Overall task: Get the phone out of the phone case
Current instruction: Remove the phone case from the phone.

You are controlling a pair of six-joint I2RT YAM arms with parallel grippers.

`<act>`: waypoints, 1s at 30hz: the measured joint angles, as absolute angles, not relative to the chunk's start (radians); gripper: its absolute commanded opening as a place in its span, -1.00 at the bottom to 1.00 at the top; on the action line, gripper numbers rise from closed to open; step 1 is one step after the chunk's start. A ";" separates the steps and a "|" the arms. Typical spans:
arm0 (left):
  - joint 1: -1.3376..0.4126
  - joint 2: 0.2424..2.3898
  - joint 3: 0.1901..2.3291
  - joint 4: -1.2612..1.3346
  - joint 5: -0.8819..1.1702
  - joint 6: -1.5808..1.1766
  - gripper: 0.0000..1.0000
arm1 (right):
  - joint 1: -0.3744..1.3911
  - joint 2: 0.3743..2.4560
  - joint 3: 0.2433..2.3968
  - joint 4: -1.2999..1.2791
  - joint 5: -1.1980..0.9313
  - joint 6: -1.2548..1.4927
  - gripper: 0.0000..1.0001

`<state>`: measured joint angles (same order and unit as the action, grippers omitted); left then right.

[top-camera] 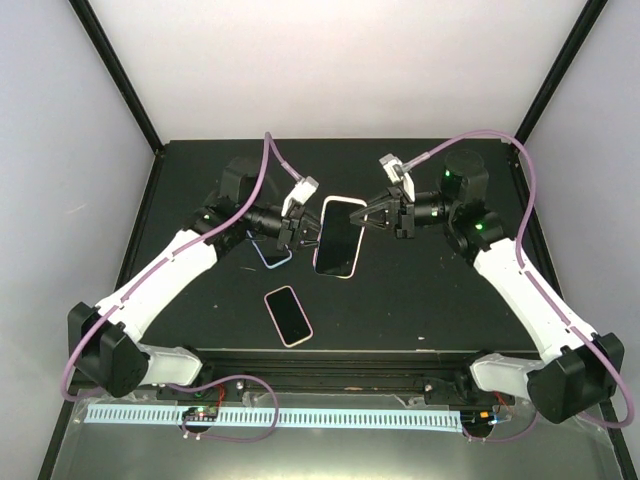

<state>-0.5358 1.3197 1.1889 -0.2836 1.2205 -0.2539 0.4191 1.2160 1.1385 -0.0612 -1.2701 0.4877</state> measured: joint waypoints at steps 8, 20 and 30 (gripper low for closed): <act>-0.500 1.317 1.096 -0.071 1.231 -0.455 -0.97 | 0.404 1.279 1.187 -0.133 -1.259 0.484 -0.62; -0.450 1.351 1.006 0.288 1.161 -0.784 -0.97 | 0.358 1.369 1.340 -0.363 -1.176 0.350 0.20; -0.399 1.370 0.980 0.339 1.083 -0.929 -0.97 | 0.313 1.356 1.370 -0.456 -1.032 0.247 0.28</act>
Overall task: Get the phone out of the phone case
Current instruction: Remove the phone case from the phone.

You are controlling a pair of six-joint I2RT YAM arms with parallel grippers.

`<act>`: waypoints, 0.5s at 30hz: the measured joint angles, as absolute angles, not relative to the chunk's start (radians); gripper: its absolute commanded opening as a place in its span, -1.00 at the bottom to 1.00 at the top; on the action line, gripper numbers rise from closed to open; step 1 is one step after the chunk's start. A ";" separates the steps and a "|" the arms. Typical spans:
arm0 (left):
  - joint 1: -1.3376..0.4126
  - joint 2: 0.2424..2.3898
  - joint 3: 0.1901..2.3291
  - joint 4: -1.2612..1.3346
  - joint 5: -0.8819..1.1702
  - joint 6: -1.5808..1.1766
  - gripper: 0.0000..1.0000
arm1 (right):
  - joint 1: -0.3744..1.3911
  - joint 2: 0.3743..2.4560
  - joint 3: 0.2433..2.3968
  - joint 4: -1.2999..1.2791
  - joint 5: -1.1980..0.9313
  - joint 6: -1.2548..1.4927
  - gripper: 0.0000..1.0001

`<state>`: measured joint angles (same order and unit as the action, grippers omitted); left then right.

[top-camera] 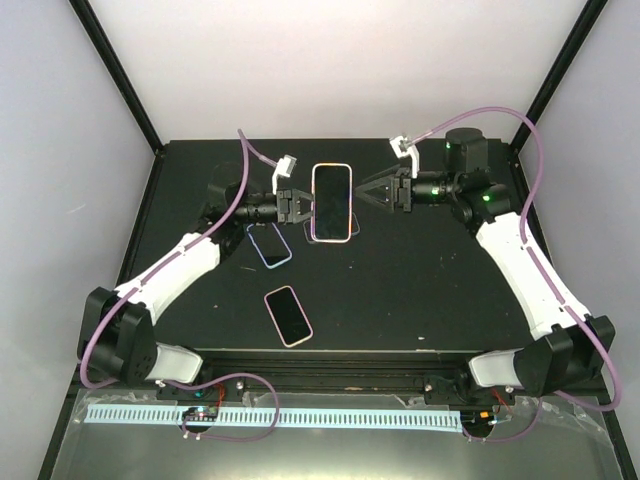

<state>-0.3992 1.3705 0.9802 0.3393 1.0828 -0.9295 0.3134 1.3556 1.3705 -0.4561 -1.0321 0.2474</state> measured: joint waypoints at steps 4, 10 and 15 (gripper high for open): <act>-0.369 1.383 0.977 0.303 1.027 -0.979 -0.97 | 0.315 1.335 1.370 -0.455 -0.998 0.226 0.28; -0.340 1.388 0.972 0.231 0.963 -1.031 -0.97 | 0.372 1.279 1.353 -0.457 -0.857 0.122 0.28; -0.335 1.389 0.961 0.207 0.928 -1.094 -0.97 | 0.490 1.250 1.343 -0.470 -0.674 -0.033 0.27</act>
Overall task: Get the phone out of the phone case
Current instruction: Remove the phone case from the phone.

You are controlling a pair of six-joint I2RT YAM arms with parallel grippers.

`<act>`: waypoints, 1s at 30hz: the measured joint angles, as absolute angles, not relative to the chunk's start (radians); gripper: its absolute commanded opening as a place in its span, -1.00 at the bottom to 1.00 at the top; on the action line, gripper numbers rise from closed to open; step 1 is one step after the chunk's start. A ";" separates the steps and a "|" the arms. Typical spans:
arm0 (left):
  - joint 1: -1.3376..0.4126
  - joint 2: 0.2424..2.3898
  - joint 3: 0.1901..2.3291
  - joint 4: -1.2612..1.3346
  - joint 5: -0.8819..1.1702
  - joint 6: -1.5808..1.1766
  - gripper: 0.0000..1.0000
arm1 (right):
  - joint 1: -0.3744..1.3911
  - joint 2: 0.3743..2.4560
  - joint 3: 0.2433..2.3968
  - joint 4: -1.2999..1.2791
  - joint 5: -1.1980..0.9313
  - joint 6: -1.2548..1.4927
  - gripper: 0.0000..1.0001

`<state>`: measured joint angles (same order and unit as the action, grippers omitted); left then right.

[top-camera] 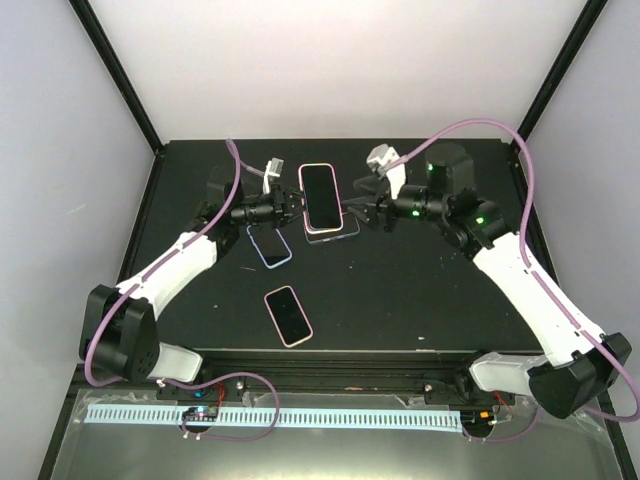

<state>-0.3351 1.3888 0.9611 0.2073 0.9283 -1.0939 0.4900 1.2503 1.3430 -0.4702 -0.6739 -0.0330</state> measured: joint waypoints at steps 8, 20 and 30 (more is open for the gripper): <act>-0.335 1.395 0.934 0.207 0.905 -1.204 -0.97 | 0.660 1.244 1.269 -0.472 -0.401 -0.273 0.24; -0.334 1.428 0.926 0.226 0.905 -1.296 -0.97 | 0.822 1.274 1.260 -0.456 -0.157 -0.467 0.21; -0.334 1.429 0.918 0.241 0.905 -1.323 -0.97 | 0.914 1.320 1.231 -0.392 0.022 -0.570 0.12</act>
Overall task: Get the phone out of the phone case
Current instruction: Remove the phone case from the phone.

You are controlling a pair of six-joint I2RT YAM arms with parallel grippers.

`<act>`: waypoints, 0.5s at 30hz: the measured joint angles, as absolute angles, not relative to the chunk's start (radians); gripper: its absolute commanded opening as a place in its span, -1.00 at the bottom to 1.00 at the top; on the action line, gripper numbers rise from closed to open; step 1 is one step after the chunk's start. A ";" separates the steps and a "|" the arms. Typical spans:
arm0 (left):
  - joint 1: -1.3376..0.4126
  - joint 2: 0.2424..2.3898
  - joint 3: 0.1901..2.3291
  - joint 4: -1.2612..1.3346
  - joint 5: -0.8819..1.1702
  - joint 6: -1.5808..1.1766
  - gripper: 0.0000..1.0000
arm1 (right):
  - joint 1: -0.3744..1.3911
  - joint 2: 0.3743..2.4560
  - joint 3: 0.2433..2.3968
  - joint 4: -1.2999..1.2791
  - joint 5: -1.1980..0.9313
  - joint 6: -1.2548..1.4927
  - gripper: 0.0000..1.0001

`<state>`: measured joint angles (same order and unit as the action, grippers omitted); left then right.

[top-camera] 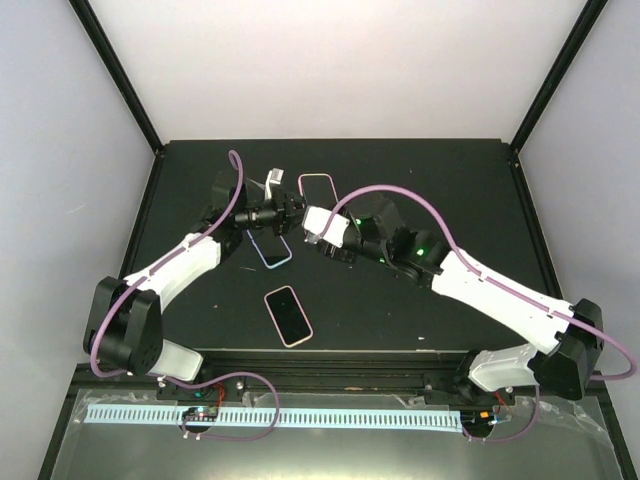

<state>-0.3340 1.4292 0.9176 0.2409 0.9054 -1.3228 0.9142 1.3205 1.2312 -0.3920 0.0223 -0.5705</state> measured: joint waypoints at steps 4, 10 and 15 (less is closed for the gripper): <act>-0.334 1.429 0.915 0.241 0.906 -1.328 -0.97 | 0.953 1.334 1.189 -0.340 0.126 -0.620 0.02; -0.334 1.429 0.913 0.250 0.899 -1.328 -0.97 | 0.970 1.343 1.160 -0.279 0.225 -0.649 0.04; -0.335 1.429 0.913 0.251 0.899 -1.323 -0.97 | 0.969 1.343 1.182 -0.304 0.223 -0.624 0.15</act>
